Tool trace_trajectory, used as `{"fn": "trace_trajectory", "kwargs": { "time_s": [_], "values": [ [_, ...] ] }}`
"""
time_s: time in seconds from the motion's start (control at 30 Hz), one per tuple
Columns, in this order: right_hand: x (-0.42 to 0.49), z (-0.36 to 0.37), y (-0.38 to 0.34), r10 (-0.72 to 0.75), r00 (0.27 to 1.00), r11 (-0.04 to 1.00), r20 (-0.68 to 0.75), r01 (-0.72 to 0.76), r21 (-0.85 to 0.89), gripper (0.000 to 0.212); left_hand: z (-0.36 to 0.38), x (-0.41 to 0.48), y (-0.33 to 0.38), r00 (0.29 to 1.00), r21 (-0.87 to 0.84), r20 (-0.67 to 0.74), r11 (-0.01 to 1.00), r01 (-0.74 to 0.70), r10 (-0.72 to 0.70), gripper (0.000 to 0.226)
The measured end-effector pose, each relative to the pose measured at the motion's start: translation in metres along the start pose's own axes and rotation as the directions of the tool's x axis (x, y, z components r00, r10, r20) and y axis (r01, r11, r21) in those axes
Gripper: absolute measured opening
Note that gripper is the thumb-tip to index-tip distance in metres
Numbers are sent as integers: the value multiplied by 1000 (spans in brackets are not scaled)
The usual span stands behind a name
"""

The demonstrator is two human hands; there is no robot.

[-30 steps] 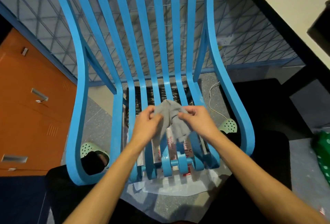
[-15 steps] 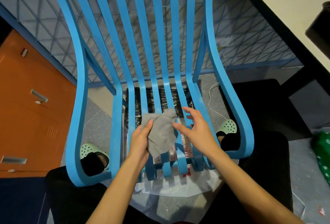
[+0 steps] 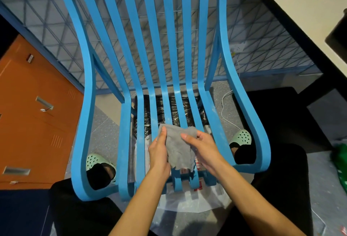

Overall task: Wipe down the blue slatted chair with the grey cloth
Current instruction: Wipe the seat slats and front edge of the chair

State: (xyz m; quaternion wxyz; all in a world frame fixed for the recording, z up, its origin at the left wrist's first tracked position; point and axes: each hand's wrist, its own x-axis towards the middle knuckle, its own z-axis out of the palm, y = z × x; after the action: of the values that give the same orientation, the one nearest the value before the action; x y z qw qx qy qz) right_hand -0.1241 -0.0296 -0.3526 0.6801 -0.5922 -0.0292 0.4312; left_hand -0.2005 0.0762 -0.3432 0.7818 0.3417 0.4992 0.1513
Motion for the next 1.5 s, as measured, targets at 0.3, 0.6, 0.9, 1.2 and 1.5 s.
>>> {"fn": "trace_trajectory", "kwargs": {
  "time_s": [0.3, 0.6, 0.9, 1.2, 1.5],
  "values": [
    [25, -36, -4, -249, 959, 833, -134, 142, -534, 17, -4, 25, -2, 996, 276, 61, 957, -86, 72, 19],
    [33, -25, 77, 9, 995, 336, 99, 90, -938, 61, 6, 42, -29, 979, 584, 202, 800, -136, 19, 35],
    [96, -21, 100, -170, 984, 345, -58, 4, -939, 68, 18, 69, -28, 968, 659, 238, 718, -224, 83, 42],
    [220, -11, 21, -174, 982, 262, 79, 124, -957, 69, 57, 167, 51, 975, 500, 205, 847, -178, 84, 30],
    [270, -9, 3, -315, 949, 601, -7, 193, -776, 60, 72, 220, 79, 976, 496, 200, 850, -175, 84, 22]
  ]
}}
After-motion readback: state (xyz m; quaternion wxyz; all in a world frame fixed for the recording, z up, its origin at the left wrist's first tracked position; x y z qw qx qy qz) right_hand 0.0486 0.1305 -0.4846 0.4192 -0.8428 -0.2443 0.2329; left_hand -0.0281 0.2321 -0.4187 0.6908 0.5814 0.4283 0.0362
